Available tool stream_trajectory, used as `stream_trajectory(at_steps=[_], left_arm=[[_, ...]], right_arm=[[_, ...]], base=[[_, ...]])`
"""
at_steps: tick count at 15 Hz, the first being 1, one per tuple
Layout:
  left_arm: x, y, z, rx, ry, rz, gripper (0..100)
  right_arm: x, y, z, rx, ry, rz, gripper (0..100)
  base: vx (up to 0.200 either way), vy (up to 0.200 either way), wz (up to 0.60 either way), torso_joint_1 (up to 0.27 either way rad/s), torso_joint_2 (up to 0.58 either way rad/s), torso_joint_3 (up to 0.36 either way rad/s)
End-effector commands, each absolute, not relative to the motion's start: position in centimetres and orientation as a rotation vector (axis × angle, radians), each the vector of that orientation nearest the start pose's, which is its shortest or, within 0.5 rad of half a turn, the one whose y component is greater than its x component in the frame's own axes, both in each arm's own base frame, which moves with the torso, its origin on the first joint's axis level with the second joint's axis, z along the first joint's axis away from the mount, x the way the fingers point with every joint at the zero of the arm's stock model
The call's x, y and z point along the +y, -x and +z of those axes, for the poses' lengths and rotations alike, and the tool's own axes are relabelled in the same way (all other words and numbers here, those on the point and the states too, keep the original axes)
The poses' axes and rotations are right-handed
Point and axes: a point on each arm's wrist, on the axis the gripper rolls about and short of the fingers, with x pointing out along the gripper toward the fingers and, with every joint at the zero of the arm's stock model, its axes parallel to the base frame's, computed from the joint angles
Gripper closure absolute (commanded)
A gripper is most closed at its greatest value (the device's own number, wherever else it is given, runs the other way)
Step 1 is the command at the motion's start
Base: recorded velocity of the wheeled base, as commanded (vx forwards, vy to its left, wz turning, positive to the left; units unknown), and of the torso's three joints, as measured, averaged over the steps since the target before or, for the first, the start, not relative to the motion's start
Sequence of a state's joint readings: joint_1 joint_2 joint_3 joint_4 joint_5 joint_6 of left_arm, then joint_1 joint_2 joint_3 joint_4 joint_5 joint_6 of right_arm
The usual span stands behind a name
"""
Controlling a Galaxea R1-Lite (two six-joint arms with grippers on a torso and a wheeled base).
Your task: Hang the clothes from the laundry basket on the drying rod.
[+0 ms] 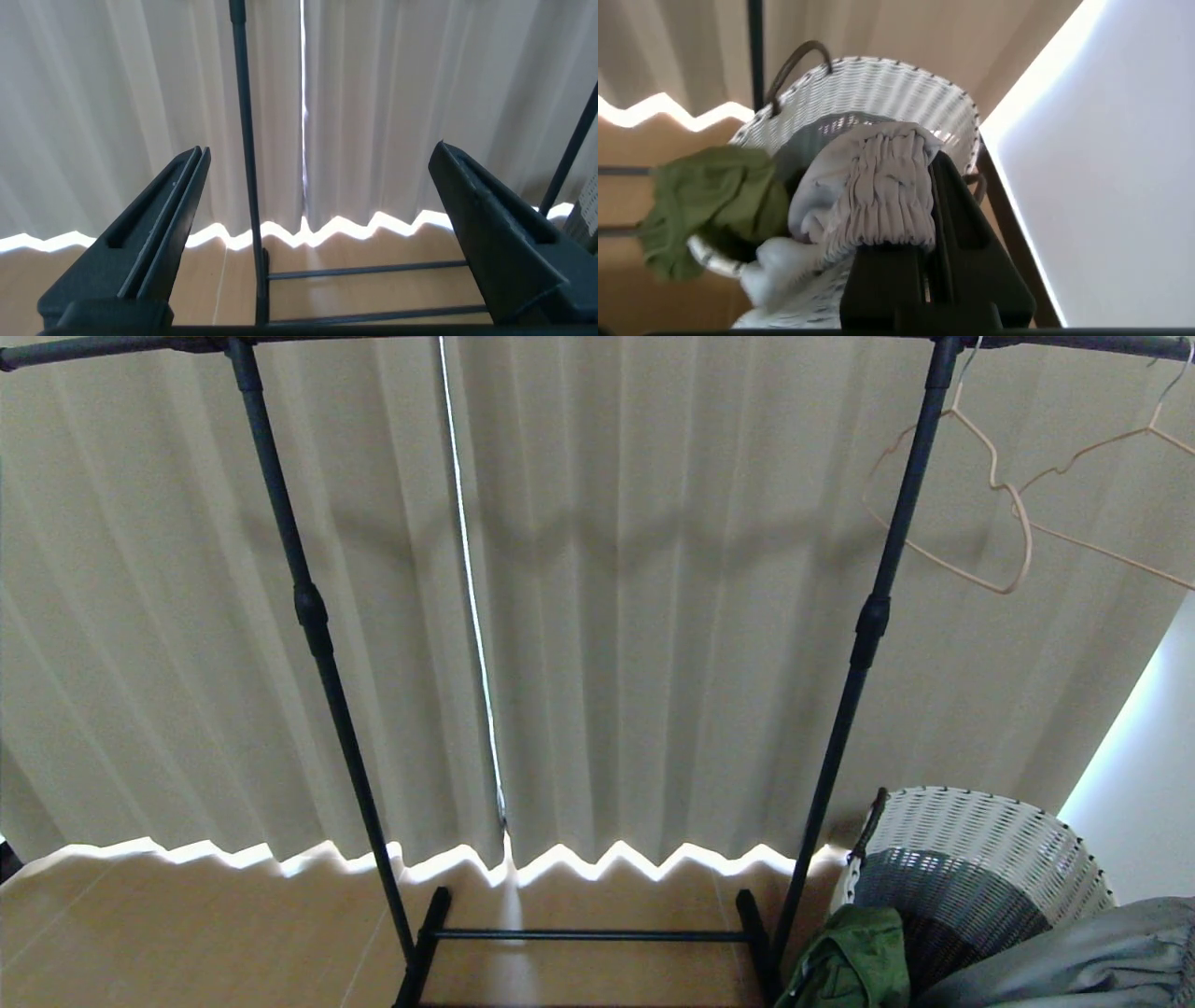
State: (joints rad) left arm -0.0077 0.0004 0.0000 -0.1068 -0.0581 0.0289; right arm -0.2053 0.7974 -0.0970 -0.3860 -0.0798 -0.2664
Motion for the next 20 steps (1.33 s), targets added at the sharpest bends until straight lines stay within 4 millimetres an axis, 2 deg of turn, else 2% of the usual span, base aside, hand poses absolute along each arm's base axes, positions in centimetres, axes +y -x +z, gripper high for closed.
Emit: stream_trajectory(at_steps=[1,10,16,17,20], left_arm=[[-0.1,2.3,8.6,-0.108,-0.032,-0.064,0],[-0.1,2.3,8.6,-0.108,-0.032,-0.064,0],[-0.1,2.3,8.6,-0.107,-0.038,-0.064,0],[-0.1,2.3,8.6,-0.107,-0.038,-0.064,0],[-0.2,2.3,8.6,-0.108,-0.099,-0.082,0]], right_arm=[[-1.1,-5.3,13.1,0.286,0.252,-0.212,100],[-1.0,-4.8,13.2,0.283,0.259,-0.202,100],[-0.4,-5.1,13.9,0.287,0.276,-0.087,100],[-0.3,-5.2,14.6,0.277,0.280,-0.059,100],[0.5,-5.9,18.1,0.235,0.293,0.062,100]], base=[[-0.200,0.000,0.00,0.007,0.00,-0.002],[-0.200,0.000,0.00,0.002,0.00,0.002],[0.000,0.000,0.00,0.000,0.00,0.000],[0.000,0.000,0.00,0.000,0.00,0.000],[0.000,0.000,0.00,0.000,0.00,0.000]])
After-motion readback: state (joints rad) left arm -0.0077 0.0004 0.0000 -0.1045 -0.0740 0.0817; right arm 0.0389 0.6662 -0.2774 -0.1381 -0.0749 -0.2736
